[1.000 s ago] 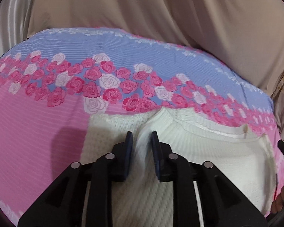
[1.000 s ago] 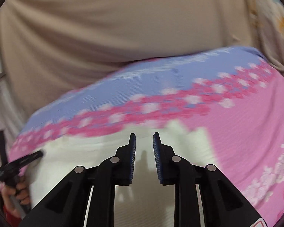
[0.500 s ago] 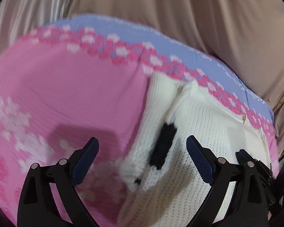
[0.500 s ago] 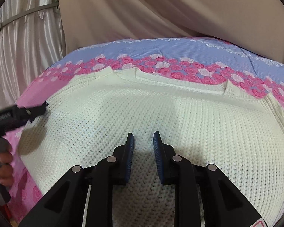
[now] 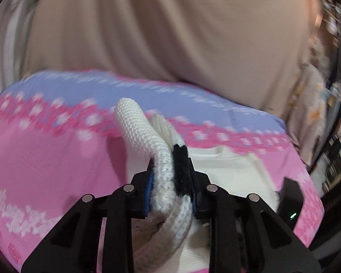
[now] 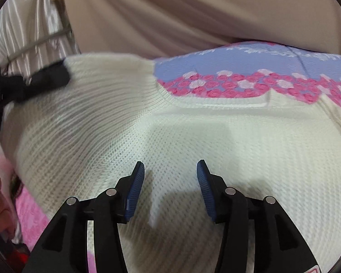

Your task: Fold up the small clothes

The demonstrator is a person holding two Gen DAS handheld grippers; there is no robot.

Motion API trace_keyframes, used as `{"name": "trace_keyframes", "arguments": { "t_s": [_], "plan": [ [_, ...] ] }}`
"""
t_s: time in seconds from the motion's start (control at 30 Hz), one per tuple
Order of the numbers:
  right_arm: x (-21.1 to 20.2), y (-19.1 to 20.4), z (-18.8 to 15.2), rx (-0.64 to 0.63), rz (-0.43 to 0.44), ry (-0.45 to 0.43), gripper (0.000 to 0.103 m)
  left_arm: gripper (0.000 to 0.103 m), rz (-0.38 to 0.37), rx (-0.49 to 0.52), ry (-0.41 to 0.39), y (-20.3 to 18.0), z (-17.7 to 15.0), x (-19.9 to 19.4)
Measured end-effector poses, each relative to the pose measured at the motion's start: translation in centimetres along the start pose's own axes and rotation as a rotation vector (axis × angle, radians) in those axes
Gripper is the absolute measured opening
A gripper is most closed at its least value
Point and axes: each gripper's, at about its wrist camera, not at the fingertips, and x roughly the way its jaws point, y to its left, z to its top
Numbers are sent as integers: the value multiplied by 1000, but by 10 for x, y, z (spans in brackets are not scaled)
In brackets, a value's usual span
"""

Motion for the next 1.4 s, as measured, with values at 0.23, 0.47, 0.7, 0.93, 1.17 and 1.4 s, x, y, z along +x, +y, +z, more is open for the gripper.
{"name": "trace_keyframes", "arguments": {
  "t_s": [0.23, 0.47, 0.7, 0.93, 1.17, 1.4],
  "plan": [
    [-99, -100, -51, 305, -88, -82, 54, 18, -213, 214, 78, -128, -12, 42],
    [-156, -128, -56, 326, -211, -153, 57, 2, -287, 235, 382, -178, -84, 120],
    [-128, -105, -13, 264, -43, -92, 69, 75, -276, 228, 159, -118, -65, 13],
    [-27, -75, 12, 305, 128, 162, 70, 76, -54, 162, 224, -52, -89, 2],
    [-67, -68, 49, 235, 166, 1, 20, 76, -51, 121, 268, -43, -104, 4],
    [-54, -155, 16, 345, -102, 111, 28, 85, -88, 139, 241, -54, -97, 5]
  ]
}}
